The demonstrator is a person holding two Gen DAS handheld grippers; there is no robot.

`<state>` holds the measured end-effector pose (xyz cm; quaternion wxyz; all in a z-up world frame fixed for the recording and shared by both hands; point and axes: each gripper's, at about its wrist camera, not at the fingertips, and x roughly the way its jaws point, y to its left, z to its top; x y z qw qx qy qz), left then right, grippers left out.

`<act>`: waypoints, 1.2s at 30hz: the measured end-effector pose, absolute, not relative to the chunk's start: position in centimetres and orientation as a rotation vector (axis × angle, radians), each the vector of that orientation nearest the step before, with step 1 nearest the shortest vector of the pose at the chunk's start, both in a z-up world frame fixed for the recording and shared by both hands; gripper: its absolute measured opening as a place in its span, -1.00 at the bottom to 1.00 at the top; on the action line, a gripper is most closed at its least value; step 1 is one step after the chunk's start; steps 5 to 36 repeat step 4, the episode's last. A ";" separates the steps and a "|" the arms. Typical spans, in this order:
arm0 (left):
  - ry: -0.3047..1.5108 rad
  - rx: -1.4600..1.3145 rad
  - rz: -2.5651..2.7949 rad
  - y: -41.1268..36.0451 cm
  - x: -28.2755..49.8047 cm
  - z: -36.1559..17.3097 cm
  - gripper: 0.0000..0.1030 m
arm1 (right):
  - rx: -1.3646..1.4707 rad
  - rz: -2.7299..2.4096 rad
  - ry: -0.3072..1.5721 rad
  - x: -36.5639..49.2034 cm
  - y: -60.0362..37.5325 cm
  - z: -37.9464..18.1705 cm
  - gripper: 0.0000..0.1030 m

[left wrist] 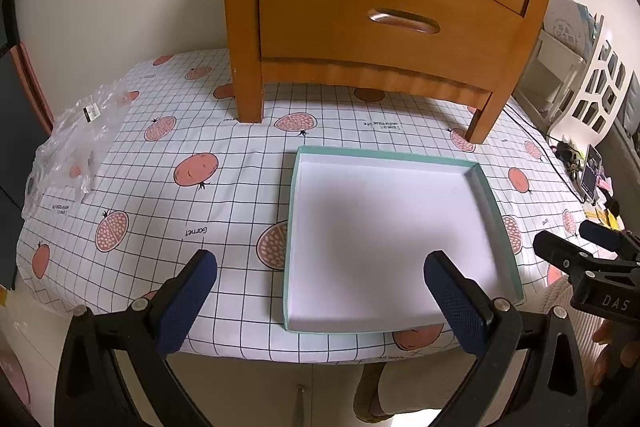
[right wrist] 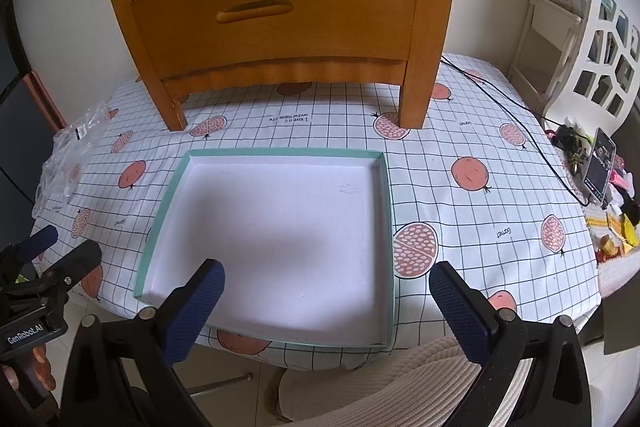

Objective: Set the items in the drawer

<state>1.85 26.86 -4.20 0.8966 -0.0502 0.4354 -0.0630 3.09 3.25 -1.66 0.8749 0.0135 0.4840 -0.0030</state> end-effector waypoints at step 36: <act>0.900 -0.114 -0.136 27.0 1.8 -4.2 1.00 | 0.028 -0.005 1.013 3.1 3.2 -1.7 1.00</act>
